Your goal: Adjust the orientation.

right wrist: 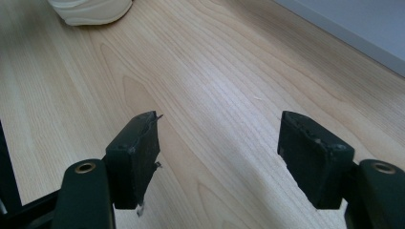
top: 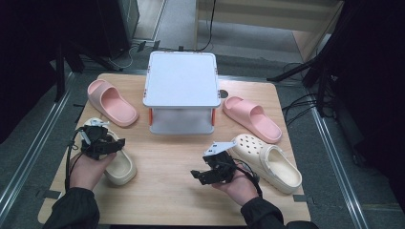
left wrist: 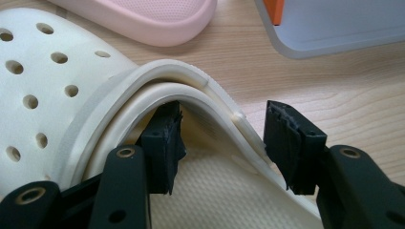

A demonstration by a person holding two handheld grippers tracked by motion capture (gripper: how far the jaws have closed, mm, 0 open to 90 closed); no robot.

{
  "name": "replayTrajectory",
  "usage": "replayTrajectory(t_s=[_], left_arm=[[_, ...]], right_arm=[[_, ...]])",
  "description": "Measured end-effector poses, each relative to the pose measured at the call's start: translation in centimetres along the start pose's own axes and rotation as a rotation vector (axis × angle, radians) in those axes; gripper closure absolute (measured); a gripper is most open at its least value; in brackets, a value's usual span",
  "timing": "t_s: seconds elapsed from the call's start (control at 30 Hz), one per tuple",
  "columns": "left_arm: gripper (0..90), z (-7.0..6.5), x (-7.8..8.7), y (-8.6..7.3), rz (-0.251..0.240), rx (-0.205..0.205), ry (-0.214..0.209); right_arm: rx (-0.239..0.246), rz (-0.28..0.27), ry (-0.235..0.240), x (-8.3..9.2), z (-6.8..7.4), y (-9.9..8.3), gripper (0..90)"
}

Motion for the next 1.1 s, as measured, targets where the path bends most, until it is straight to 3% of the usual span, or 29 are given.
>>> replayTrajectory(t_s=[0.13, 0.27, 0.33, 0.57, 0.7, 0.83, 1.1], left_arm=[[50.7, -0.1, -0.1, 0.0, 0.0, 0.005, 0.002], [56.1, 0.2, 0.1, 0.1, 0.034, 0.06, -0.041], [61.9, 0.3, 0.2, 0.0, 0.049, 0.063, -0.062], [78.3, 1.3, 1.0, -0.1, 0.055, 0.076, -0.045], [78.8, 1.5, 1.4, 0.0, 0.06, 0.083, -0.053], [79.0, 1.3, 1.7, -0.2, 0.07, 0.055, -0.039], [79.3, 1.1, 3.2, -0.2, 0.051, 0.045, -0.076]], right_arm=[[0.004, 0.002, 0.0, 0.0, 0.1, -0.1, 31.1], [0.005, -0.001, 0.0, 0.1, 0.1, 0.0, 31.1], [0.006, -0.002, 0.0, 0.1, 0.0, 0.0, 31.1], [0.012, -0.006, -0.004, 0.2, -0.1, 0.0, 31.1], [0.015, -0.004, -0.005, 0.2, -0.1, -0.1, 30.9], [0.019, -0.002, -0.005, 0.1, -0.1, -0.1, 30.7], [0.009, -0.011, 0.001, 0.3, -0.1, 0.0, 31.0]])
Point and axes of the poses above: each handheld gripper's, and its own axes: x roughly backward along the jaws, y roughly out of its top, z roughly to its left, the point moved 5 cm from there along -x, roughly forward along the jaws, and after that the axes turned 10 degrees about x, right-handed, at the moved point
